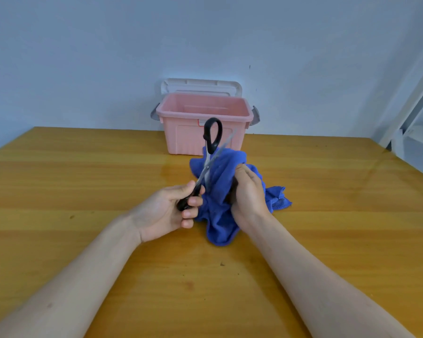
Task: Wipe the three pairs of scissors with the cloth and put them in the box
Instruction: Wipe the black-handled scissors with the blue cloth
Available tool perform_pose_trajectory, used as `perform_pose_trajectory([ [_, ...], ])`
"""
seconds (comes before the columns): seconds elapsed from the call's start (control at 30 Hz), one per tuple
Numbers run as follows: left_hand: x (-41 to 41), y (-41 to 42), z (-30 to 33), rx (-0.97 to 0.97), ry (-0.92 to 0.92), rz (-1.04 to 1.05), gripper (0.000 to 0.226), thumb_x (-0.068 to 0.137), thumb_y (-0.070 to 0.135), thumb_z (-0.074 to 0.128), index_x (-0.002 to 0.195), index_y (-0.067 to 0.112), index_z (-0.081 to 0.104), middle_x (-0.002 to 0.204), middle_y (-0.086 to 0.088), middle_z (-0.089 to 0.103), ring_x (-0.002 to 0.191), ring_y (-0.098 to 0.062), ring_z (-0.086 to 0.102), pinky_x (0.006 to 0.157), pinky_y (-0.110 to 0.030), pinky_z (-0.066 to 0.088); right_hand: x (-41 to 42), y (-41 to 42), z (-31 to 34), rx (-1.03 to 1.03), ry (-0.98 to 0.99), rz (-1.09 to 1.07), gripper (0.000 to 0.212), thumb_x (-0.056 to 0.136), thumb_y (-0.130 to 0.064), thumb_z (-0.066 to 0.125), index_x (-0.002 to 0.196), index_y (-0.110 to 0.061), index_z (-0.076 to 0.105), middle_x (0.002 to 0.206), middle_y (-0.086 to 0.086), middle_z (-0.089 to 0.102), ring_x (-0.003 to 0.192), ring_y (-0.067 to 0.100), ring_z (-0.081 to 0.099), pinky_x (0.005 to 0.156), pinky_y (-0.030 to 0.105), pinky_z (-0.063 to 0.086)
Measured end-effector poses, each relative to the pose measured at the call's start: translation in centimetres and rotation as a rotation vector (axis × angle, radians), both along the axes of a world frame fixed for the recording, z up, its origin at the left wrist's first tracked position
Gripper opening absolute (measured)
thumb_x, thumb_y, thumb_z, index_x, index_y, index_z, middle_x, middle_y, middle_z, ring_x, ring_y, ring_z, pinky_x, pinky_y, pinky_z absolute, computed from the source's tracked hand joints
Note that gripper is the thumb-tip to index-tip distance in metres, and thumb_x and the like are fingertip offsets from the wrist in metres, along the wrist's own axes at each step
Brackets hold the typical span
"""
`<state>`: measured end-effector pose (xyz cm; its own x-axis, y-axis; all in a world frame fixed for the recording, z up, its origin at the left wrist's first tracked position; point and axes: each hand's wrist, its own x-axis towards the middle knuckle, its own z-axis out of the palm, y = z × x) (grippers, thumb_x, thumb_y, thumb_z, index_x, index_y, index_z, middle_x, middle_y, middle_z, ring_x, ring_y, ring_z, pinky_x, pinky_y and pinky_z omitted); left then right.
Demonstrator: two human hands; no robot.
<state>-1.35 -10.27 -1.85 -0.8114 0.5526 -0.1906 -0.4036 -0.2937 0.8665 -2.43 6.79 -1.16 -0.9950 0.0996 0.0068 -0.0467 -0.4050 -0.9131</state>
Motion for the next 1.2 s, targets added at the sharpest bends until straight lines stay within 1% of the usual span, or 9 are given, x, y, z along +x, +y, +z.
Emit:
perform_pose_trajectory([
  [0.13,-0.7,-1.6,0.6,0.064,0.089,0.107,0.05,0.059,0.033,0.09,0.093,0.011,0.061,0.07,0.002,0.047,0.052,-0.012,0.043,0.045,-0.023,0.038,-0.8,1.2,0.4,-0.157,-0.013,-0.009,0.024,0.103,-0.019,0.045,0.085,-0.011,0.057,0.065,0.001,0.06,0.056,0.015,0.056,0.052,0.029,0.041],
  [0.27,-1.0,-2.2,1.2,-0.033,0.185,0.379,0.02,0.074,0.019,0.071,0.087,0.008,0.06,0.076,-0.002,0.052,0.052,-0.011,0.05,0.041,-0.018,0.037,-1.0,1.9,0.5,-0.162,-0.003,-0.084,0.021,0.104,-0.017,0.045,0.092,-0.013,0.062,0.068,-0.004,0.062,0.061,0.011,0.058,0.059,0.025,0.047],
  [0.37,-1.3,-2.6,1.6,-0.115,0.203,0.546,0.021,0.072,0.019,0.069,0.089,0.007,0.065,0.08,0.0,0.064,0.048,-0.008,0.049,0.038,-0.015,0.033,-0.7,2.0,0.7,-0.07,0.058,-0.079,0.021,0.102,-0.01,0.046,0.087,-0.013,0.06,0.069,-0.001,0.062,0.065,0.015,0.06,0.063,0.029,0.051],
  [0.53,-1.4,-2.9,1.5,-0.154,0.229,0.675,0.013,0.069,0.03,0.074,0.078,0.02,0.071,0.085,0.003,0.074,0.067,-0.012,0.063,0.062,-0.025,0.043,-0.8,1.9,0.2,0.203,0.118,-0.114,0.01,0.097,-0.011,0.057,0.093,-0.016,0.064,0.081,0.001,0.066,0.081,0.017,0.063,0.075,0.031,0.052],
  [0.6,-1.5,-2.6,1.3,-0.144,0.23,0.7,0.017,0.073,0.033,0.071,0.082,0.019,0.067,0.087,0.004,0.074,0.082,-0.017,0.07,0.073,-0.032,0.051,-0.7,1.8,0.0,0.3,0.142,-0.11,0.003,0.095,-0.014,0.061,0.094,-0.015,0.064,0.086,0.007,0.064,0.084,0.019,0.061,0.077,0.035,0.05],
  [0.73,-1.4,-2.0,1.3,-0.051,0.2,0.738,0.018,0.089,0.035,0.062,0.082,0.019,0.059,0.087,0.001,0.07,0.092,-0.028,0.071,0.076,-0.045,0.057,0.0,1.3,0.2,0.488,0.309,-0.103,0.004,0.092,-0.014,0.067,0.09,-0.014,0.063,0.077,-0.004,0.063,0.07,0.003,0.058,0.065,0.017,0.047],
  [0.97,-0.8,-0.6,1.6,-0.206,0.411,0.849,0.019,0.099,0.039,0.046,0.09,0.023,0.047,0.077,0.004,0.057,0.068,-0.024,0.072,0.045,-0.029,0.052,0.4,0.1,-1.4,0.979,0.42,0.277,0.013,0.09,-0.016,0.066,0.08,-0.018,0.058,0.073,-0.008,0.06,0.068,0.005,0.055,0.065,0.019,0.045],
  [1.1,-0.2,0.1,1.2,-0.332,0.426,0.749,0.018,0.101,0.04,0.043,0.102,0.023,0.048,0.073,0.005,0.062,0.061,-0.015,0.064,0.049,-0.027,0.049,0.9,-0.7,-1.8,0.905,0.432,0.389,0.008,0.093,-0.015,0.066,0.09,-0.008,0.065,0.081,0.0,0.068,0.076,0.016,0.064,0.075,0.033,0.053],
  [1.2,-0.2,0.2,0.8,-0.409,0.389,0.636,0.017,0.103,0.04,0.04,0.102,0.026,0.05,0.088,-0.002,0.056,0.071,-0.018,0.054,0.058,-0.031,0.044,0.9,-0.6,-1.6,0.804,0.393,0.384,0.009,0.096,-0.014,0.063,0.099,-0.006,0.065,0.088,-0.002,0.068,0.083,0.013,0.065,0.078,0.028,0.054],
])
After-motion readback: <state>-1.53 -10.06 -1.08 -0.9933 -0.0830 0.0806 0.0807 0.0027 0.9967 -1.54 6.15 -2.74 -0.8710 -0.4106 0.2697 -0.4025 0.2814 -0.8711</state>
